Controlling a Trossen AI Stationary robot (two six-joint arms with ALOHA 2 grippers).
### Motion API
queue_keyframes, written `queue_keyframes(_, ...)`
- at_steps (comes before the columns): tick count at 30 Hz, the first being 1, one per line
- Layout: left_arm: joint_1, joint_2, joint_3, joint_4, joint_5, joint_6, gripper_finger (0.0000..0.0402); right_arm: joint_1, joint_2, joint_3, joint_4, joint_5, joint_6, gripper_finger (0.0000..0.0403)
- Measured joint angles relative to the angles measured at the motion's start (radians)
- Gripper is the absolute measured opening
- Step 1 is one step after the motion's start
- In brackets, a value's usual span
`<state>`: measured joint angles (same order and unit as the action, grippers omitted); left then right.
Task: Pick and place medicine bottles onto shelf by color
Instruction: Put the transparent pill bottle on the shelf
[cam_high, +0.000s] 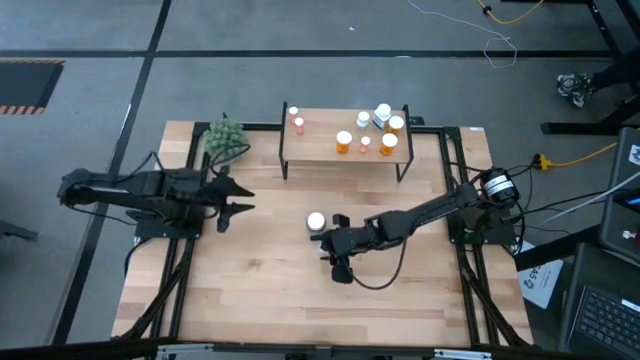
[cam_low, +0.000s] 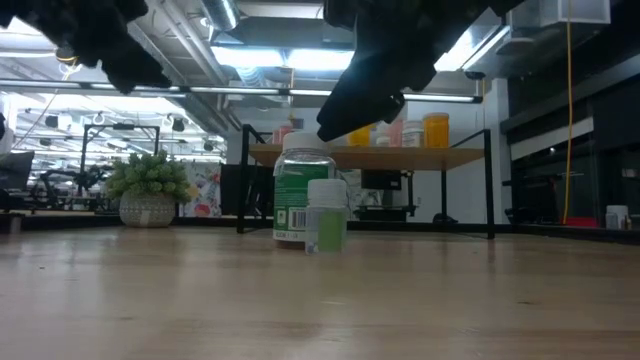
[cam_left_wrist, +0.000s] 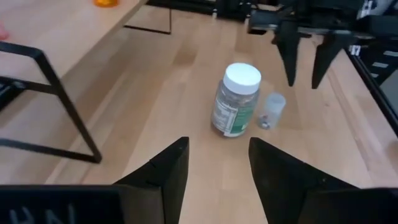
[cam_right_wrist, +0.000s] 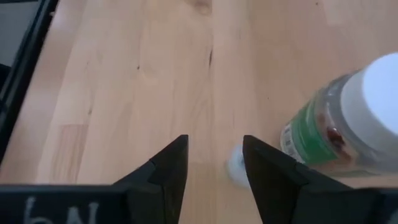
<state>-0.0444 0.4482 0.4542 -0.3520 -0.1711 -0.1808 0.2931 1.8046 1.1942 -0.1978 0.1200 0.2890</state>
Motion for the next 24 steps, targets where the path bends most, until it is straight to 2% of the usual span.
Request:
queue_keyframes(6, -0.015, -0.052, -0.125, 0.115, 0.000, 0.010, 0.0163, -0.009, 0.000, 0.000, -0.007, 0.000, 0.024, 0.0209)
queue_keyframes(13, -0.015, -0.078, -0.210, 0.188, 0.001, 0.008, 0.0163, -0.020, 0.035, 0.000, -0.006, 0.000, 0.018, 0.0272)
queue_keyframes(18, -0.016, -0.078, -0.253, 0.229, 0.001, 0.009, 0.0163, -0.022, 0.091, -0.002, -0.011, 0.003, -0.050, 0.0280)
queue_keyframes(24, -0.016, -0.078, -0.289, 0.240, 0.004, 0.004, 0.0163, -0.022, 0.100, -0.002, -0.006, 0.069, -0.062, 0.0281)
